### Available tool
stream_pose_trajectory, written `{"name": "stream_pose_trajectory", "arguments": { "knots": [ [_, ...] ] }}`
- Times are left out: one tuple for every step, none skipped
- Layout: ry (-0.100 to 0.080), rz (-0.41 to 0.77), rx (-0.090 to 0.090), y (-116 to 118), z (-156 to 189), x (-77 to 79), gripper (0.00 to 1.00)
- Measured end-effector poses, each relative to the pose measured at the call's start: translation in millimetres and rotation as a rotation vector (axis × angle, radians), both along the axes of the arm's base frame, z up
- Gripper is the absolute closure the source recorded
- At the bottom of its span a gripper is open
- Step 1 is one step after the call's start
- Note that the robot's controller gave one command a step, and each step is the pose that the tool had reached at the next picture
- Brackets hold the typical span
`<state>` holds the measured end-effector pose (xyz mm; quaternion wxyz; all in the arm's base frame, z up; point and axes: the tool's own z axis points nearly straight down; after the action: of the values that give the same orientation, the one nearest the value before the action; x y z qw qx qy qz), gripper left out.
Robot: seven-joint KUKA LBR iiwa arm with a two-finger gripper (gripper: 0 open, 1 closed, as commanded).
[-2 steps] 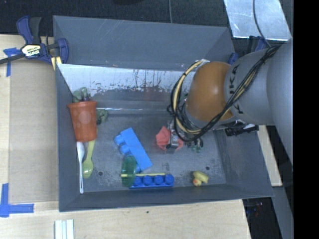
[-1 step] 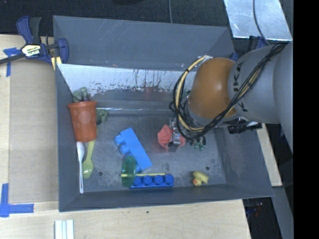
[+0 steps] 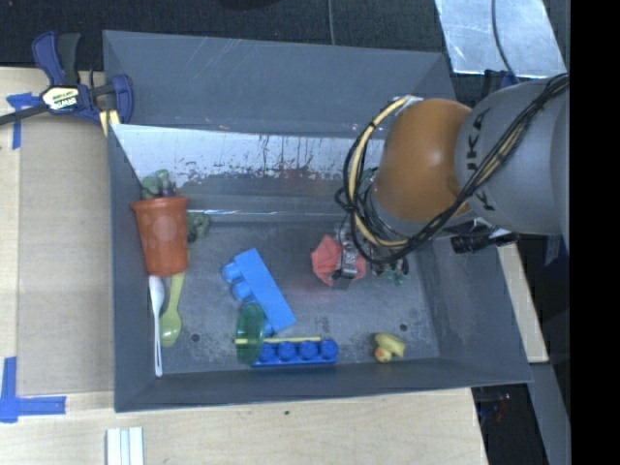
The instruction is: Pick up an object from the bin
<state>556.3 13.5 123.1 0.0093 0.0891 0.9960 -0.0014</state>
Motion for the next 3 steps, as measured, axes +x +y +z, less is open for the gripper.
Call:
{"name": "stream_pose_trajectory", "arguments": {
  "knots": [
    [-0.007, 0.000, 0.000, -0.2, 27.3, 1.7, 1.00],
    [-0.007, 0.001, 0.000, -0.6, 44.8, 1.8, 1.00],
    [-0.007, 0.002, 0.000, -1.2, 85.0, 1.9, 1.00]
  ]
}}
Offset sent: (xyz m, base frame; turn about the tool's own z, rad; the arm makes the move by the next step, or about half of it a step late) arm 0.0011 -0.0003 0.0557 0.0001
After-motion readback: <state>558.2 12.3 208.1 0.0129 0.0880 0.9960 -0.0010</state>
